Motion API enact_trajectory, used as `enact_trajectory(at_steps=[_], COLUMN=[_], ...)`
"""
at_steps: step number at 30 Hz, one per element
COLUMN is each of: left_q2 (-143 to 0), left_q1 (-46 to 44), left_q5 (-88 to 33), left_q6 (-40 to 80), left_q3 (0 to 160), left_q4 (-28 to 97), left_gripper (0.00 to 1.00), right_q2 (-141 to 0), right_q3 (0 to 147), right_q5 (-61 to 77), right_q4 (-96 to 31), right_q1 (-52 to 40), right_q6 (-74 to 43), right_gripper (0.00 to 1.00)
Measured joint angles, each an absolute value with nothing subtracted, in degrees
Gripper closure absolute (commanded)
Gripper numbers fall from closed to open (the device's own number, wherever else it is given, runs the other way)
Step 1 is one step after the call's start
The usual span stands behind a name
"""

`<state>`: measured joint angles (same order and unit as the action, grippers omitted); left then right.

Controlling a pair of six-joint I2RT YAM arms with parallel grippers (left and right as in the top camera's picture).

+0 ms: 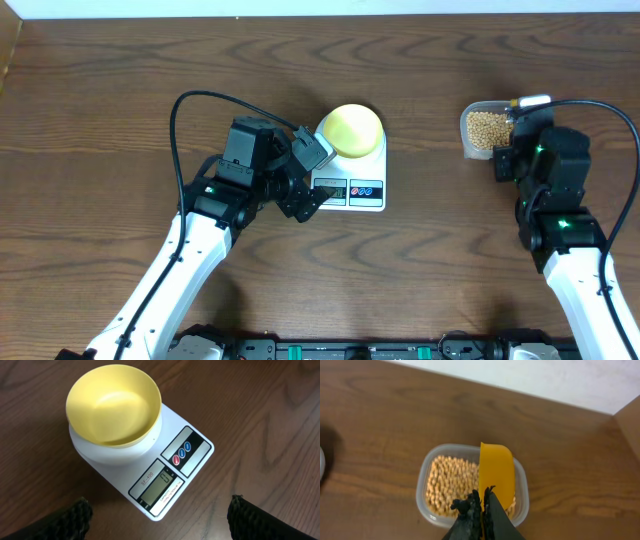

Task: Scoop item into bowl and weigh 50g on scale
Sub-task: 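Lower the yellow scoop into the soybean tub with the right gripper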

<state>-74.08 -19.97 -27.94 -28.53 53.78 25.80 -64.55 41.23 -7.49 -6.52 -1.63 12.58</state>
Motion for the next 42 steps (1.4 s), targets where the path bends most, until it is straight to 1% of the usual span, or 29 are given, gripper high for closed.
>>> enact_trajectory(at_steps=[9,21,32,42], left_q2=[-74.08,-74.08,-74.08,-74.08], left_q1=[-19.97,-19.97,-19.97,-19.97], left_q5=[-27.94,-27.94,-27.94,-27.94], left_q6=[-28.53,-28.53,-28.53,-28.53], left_q3=[53.78,53.78,53.78,53.78], left_q4=[25.8,25.82,25.82,25.82], left_gripper=[0.11,0.12,0.12,0.12], right_q2=[-70.67,-75.13,-75.61,-80.12], right_q3=[41.23,41.23,41.23,41.23], right_q5=[-7.66,-8.14,-11.9,-12.25], right_q4=[-4.43,0.19,0.23,0.75], right_q1=[-1.61,0.51,2.68,3.11], right_q6=[11.4,1.87,0.62,0.58], right_gripper=[0.99,0.99,0.99,0.99])
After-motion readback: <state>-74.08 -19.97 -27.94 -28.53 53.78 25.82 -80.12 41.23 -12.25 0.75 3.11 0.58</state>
